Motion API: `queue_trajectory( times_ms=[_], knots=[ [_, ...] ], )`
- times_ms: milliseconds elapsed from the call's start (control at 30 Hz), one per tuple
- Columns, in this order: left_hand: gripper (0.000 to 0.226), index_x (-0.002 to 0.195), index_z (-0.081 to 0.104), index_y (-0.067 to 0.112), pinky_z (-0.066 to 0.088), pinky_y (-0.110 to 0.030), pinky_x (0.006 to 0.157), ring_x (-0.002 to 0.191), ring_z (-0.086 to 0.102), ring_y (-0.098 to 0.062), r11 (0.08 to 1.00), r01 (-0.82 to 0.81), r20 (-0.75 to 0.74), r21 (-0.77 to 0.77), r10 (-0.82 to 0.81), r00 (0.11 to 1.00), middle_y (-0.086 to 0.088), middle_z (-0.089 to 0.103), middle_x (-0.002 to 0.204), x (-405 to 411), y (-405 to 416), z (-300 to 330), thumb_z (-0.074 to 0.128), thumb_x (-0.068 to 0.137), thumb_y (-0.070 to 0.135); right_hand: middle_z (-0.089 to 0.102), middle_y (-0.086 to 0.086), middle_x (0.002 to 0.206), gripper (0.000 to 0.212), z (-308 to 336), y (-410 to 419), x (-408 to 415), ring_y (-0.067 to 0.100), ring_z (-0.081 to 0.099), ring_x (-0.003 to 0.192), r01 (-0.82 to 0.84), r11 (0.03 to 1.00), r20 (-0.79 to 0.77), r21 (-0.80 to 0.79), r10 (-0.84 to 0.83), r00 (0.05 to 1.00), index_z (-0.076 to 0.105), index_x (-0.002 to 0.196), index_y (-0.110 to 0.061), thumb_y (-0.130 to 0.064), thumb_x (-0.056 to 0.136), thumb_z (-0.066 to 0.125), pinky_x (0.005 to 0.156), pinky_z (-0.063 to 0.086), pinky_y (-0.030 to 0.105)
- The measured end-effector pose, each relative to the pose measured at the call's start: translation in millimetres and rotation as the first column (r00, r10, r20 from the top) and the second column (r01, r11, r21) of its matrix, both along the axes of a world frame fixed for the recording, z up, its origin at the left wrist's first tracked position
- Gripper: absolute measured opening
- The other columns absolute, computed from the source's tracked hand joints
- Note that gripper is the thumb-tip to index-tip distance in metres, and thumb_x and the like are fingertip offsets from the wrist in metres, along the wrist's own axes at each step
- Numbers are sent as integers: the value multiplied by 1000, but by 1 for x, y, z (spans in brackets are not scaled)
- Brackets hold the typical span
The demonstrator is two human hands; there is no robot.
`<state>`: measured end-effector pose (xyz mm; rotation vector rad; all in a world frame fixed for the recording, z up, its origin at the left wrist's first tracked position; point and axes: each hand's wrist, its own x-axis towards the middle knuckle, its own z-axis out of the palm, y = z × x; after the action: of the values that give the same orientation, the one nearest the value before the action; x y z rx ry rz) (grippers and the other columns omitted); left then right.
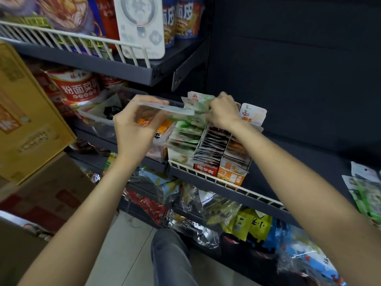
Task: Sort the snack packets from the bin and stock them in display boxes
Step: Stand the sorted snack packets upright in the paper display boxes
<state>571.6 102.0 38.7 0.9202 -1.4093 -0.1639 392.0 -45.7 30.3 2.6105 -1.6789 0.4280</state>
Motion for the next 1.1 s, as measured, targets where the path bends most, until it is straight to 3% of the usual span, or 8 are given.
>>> queue_trajectory(
  times_ms=[133,300,400,500,567,667,833,1100],
  knots=[
    [14,95,66,11,54,-27,78,89,67,-10,993,-14,215,-120,39,976,5,67,95,-17,-2,11,69,83,3,61,-12,118,55,22,45,-44,14,47,102,-268,963,511,-16,239,826,53,130,-32,-10,80,60,84,39,21],
    [14,98,68,2,55,-23,75,86,67,-7,994,8,363,-113,34,931,1,69,95,-59,-21,20,67,85,6,64,-7,116,53,32,85,-60,11,60,103,-455,889,553,-44,401,730,56,125,-32,-36,76,75,88,50,33],
    [33,122,59,6,54,-19,80,101,62,-3,1000,12,288,16,-16,957,3,65,113,-76,-32,27,62,90,11,71,-3,103,29,32,73,-65,8,66,91,-209,966,677,-153,256,690,71,105,-16,-30,80,74,82,54,33],
    [48,137,47,11,46,-23,97,120,53,-9,973,-90,362,214,6,932,-2,56,133,-64,-45,15,58,91,16,73,13,89,19,30,50,-74,7,62,58,-75,994,810,85,-25,586,70,91,-9,-26,83,72,60,53,28],
    [51,140,44,9,39,-29,105,127,49,-19,934,-211,538,287,25,843,-7,51,138,-48,-53,0,58,92,18,71,22,88,15,29,37,-73,16,64,59,-122,969,838,215,-118,533,67,87,-9,-24,89,66,63,54,33],
    [52,140,41,11,35,-34,105,132,41,-25,921,-286,728,265,3,686,-9,45,143,-27,-63,-18,57,91,15,71,22,92,18,26,16,-58,31,70,74,-124,969,814,212,-105,572,66,91,-10,-24,95,55,75,58,40],
    [44,131,51,8,32,-38,109,136,33,-29,928,-277,853,248,-73,517,-12,39,146,-18,-80,-26,59,87,11,72,12,95,39,24,-3,-39,28,68,72,-35,999,546,-4,32,837,62,124,-13,-37,94,52,73,52,34],
    [45,128,52,13,36,-43,100,125,42,-30,910,-387,886,148,52,461,-10,47,135,-29,-103,-22,58,84,13,65,-3,68,31,37,-16,-16,11,57,60,-75,993,459,94,24,888,63,74,-17,-36,96,53,66,46,32]
  ],
)
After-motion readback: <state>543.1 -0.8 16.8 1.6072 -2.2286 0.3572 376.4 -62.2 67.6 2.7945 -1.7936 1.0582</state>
